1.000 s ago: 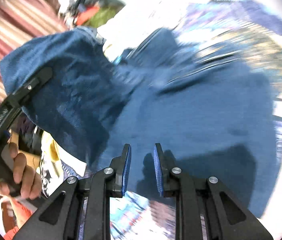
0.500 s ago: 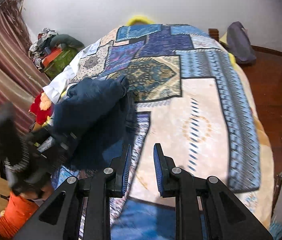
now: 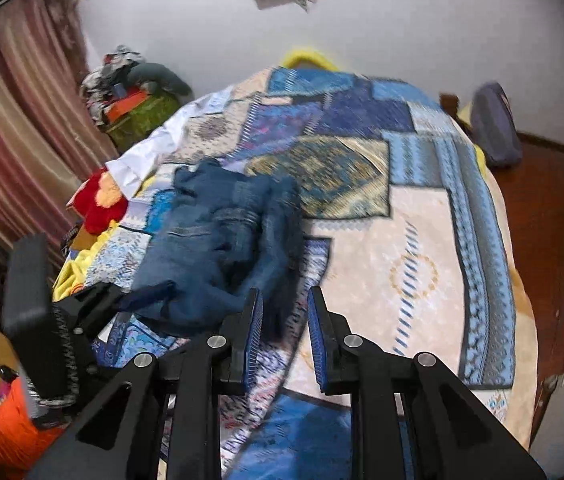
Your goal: Fold large clothes
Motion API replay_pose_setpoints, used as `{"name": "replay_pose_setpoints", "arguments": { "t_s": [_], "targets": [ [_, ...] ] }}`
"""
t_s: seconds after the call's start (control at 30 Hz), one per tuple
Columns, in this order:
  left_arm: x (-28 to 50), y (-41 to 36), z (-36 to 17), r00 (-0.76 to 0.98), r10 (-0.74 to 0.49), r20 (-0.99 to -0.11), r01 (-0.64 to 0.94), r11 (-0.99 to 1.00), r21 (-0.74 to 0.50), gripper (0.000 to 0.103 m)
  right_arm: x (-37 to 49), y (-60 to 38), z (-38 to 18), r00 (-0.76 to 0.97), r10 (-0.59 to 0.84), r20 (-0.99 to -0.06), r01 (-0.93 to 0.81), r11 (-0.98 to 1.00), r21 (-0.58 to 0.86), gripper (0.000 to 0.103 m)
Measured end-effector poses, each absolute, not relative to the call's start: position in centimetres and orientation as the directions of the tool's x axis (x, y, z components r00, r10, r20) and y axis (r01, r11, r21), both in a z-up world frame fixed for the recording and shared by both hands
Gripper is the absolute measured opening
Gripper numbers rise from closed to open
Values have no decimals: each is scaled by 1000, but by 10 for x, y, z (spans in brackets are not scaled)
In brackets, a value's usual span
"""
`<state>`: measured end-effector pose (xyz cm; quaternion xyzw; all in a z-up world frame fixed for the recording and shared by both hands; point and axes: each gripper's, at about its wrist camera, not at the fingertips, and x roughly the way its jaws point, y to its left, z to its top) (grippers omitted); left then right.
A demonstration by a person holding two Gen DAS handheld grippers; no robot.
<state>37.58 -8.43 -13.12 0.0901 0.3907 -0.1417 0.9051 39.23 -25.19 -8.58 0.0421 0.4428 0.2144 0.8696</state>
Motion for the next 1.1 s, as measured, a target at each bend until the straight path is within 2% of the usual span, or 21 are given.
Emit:
{"name": "replay_pose_setpoints", "arguments": {
  "t_s": [0.1,0.23,0.4,0.5,0.6,0.63,0.67,0.7,0.73,0.77,0.87,1.0,1.1],
  "targets": [
    [375,-49,-112,688,-160,-708,265,963,39,77,393,-228,-76,525,433,-733,-387,888,248,18],
    [385,5,-106,717,-62,-695,136,989,52,84,403,-190,-78,508,450,-734,-446,867,223,18],
    [411,48,-144,634,-16,-773,54,998,24,84,420,-148,-111,446,409,-796,-505,849,154,18],
    [421,53,-187,540,-40,-841,61,998,-8,85,430,-137,-148,444,264,-856,-500,866,8,18],
    [413,50,-202,559,-54,-828,72,997,-17,91,431,-150,-177,428,204,-880,-511,858,-50,18],
    [411,48,-204,564,-47,-824,73,997,-7,91,431,-158,-181,426,216,-879,-510,859,-36,25],
    [409,46,-205,571,-40,-820,74,997,2,91,430,-166,-183,434,223,-873,-500,866,-28,44],
    [407,46,-206,575,-34,-817,70,998,8,91,430,-176,-184,460,199,-865,-472,880,-48,76],
    [404,46,-207,576,-33,-817,69,998,9,91,430,-185,-185,488,171,-856,-441,895,-73,88],
    [401,46,-208,576,-33,-817,71,997,10,91,430,-199,-186,494,184,-850,-422,905,-49,94],
    [394,46,-207,574,-32,-818,78,997,15,91,430,-229,-193,436,226,-871,-373,926,54,94],
    [386,52,-197,569,-26,-822,96,995,34,91,425,-252,-191,441,147,-885,-323,946,-4,93],
    [386,64,-187,560,-8,-828,69,997,37,90,425,-266,-174,449,205,-870,-310,949,64,93]
  ]
}}
